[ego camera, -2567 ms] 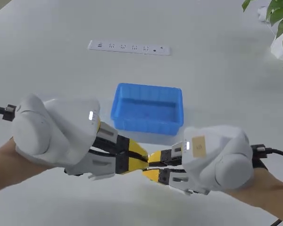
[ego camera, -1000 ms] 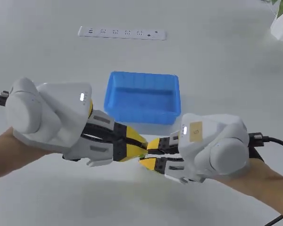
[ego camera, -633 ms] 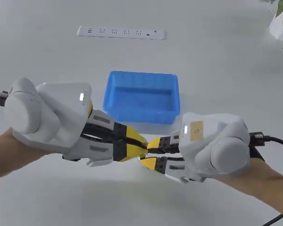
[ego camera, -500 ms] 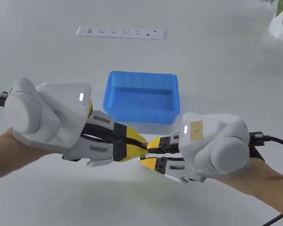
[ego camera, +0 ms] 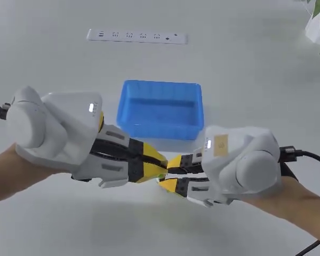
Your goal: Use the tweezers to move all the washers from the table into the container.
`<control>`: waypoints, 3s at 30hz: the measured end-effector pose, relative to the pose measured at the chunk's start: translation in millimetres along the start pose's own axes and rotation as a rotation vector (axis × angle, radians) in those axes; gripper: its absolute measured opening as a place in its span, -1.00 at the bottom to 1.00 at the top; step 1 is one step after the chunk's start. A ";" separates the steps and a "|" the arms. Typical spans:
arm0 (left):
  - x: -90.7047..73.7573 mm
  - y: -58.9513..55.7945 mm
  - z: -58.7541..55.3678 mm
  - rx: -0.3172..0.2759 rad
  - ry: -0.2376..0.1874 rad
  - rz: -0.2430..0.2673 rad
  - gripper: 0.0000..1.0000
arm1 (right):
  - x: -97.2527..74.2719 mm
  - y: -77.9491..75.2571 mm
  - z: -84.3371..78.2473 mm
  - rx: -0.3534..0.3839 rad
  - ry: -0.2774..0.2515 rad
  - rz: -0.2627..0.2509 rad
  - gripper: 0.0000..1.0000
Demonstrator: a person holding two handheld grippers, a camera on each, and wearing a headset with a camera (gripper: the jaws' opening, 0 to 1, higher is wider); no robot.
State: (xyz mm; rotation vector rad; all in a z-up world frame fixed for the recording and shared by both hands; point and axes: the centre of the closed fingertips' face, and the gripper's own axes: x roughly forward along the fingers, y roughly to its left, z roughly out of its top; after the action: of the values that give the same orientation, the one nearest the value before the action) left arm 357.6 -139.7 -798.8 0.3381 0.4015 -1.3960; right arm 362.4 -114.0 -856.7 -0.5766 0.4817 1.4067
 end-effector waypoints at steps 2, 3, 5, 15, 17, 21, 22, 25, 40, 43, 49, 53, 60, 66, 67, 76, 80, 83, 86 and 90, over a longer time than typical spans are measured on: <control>-0.6 0.5 -0.3 -0.004 -0.002 0.000 -0.86 | 0.6 0.1 0.3 0.004 -0.003 0.011 -0.74; -0.7 0.3 -0.3 -0.006 -0.003 -0.001 -0.86 | 0.9 0.2 0.5 0.007 -0.005 0.018 -0.74; -0.9 0.4 -0.3 -0.006 -0.004 -0.001 -0.86 | 1.4 0.7 0.6 0.001 -0.006 0.027 -0.75; -2.0 0.4 -0.4 -0.006 0.000 -0.001 -0.86 | 2.6 2.7 0.6 -0.017 0.002 0.045 -0.82; -2.6 0.3 -0.7 -0.005 0.002 0.000 -0.86 | 2.7 2.8 0.7 -0.011 0.003 0.045 -0.82; -4.0 0.6 -1.1 -0.007 0.006 0.003 -0.86 | 3.4 3.3 1.3 -0.007 0.008 0.045 -0.83; -4.4 0.4 -1.2 -0.007 0.007 0.002 -0.86 | 3.6 3.9 1.5 -0.005 0.007 0.047 -0.83; -5.5 -0.5 -1.7 -0.006 0.012 0.000 -0.86 | 3.7 5.1 2.2 -0.011 0.010 0.047 -0.83; -15.8 0.0 11.8 0.031 0.011 0.012 -0.87 | -6.1 1.3 14.2 -0.038 -0.001 0.024 -0.82; -19.2 1.1 17.2 0.047 0.012 0.017 -0.87 | -9.9 -1.7 19.8 -0.048 -0.007 0.010 -0.82; -26.4 6.4 32.5 0.088 0.004 0.037 -0.87 | -19.3 -10.5 32.5 -0.072 -0.022 -0.019 -0.82; -31.9 11.1 43.8 0.119 -0.004 0.051 -0.87 | -27.6 -18.9 42.8 -0.088 -0.037 -0.046 -0.82; -40.6 25.0 64.3 0.173 -0.021 0.079 -0.87 | -39.2 -37.3 59.4 -0.124 -0.050 -0.100 -0.82; -47.5 37.1 75.5 0.210 -0.024 0.091 -0.86 | -44.5 -52.0 72.2 -0.144 -0.063 -0.138 -0.82; -47.9 38.0 75.9 0.211 -0.024 0.092 -0.86 | -44.7 -54.4 73.4 -0.145 -0.065 -0.144 -0.82; -46.3 62.8 76.7 0.226 -0.024 0.103 -0.86 | -39.9 -79.4 75.1 -0.135 -0.066 -0.175 -0.82; -44.2 74.4 76.1 0.216 -0.030 0.109 -0.86 | -36.3 -92.5 73.6 -0.123 -0.068 -0.185 -0.82; -41.8 87.5 74.1 0.204 -0.034 0.113 -0.86 | -32.5 -103.8 71.5 -0.109 -0.067 -0.188 -0.82; -39.3 97.5 71.3 0.191 -0.038 0.112 -0.86 | -27.2 -113.3 68.8 -0.088 -0.068 -0.181 -0.82; -36.6 110.1 63.9 0.169 -0.042 0.111 -0.86 | -20.5 -121.8 64.1 -0.064 -0.074 -0.166 -0.82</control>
State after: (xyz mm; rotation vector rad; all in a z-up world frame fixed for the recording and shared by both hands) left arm 466.5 -120.8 -725.9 0.4622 0.2271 -1.3285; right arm 479.6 -97.6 -783.5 -0.6003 0.3227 1.2835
